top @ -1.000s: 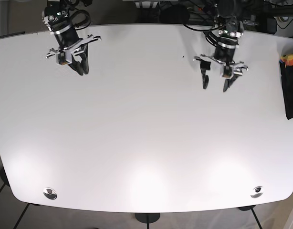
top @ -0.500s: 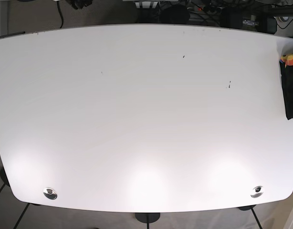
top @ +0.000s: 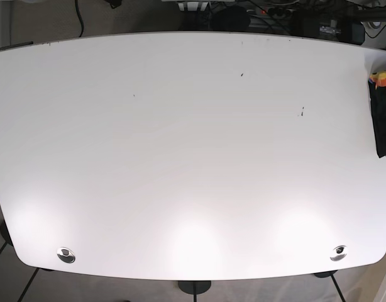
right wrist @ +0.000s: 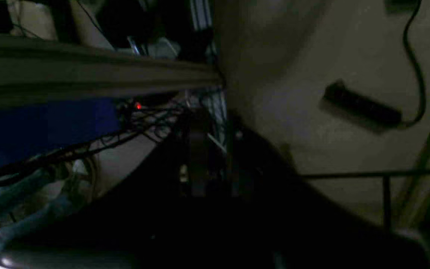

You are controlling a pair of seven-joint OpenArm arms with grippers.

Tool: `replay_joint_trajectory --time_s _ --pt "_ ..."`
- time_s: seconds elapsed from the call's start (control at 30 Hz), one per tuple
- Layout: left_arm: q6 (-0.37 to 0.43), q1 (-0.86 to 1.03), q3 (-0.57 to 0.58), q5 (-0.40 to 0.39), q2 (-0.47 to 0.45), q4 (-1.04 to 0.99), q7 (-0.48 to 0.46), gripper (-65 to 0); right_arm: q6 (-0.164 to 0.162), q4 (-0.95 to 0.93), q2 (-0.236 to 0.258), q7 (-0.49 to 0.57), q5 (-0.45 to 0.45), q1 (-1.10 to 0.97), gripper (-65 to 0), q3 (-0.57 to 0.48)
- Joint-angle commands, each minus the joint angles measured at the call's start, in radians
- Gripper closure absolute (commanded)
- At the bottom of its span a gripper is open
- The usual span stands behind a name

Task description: Fold the T-shirt properly

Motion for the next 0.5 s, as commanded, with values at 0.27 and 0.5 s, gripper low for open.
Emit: replay_joint_trajectory --time_s 0.27,0.5 --pt "0.223 -0.285 0.005 0.004 -0.074 -0.347 0.017 -38.5 -0.089 -0.265 0.009 0.016 0.007 0.233 -8.2 -0.136" --pt "0.231 -0.344 0.005 0.002 -0.074 -0.309 0.296 -38.5 -0.292 -0.358 0.007 0.015 0.009 0.319 -8.6 -0.311"
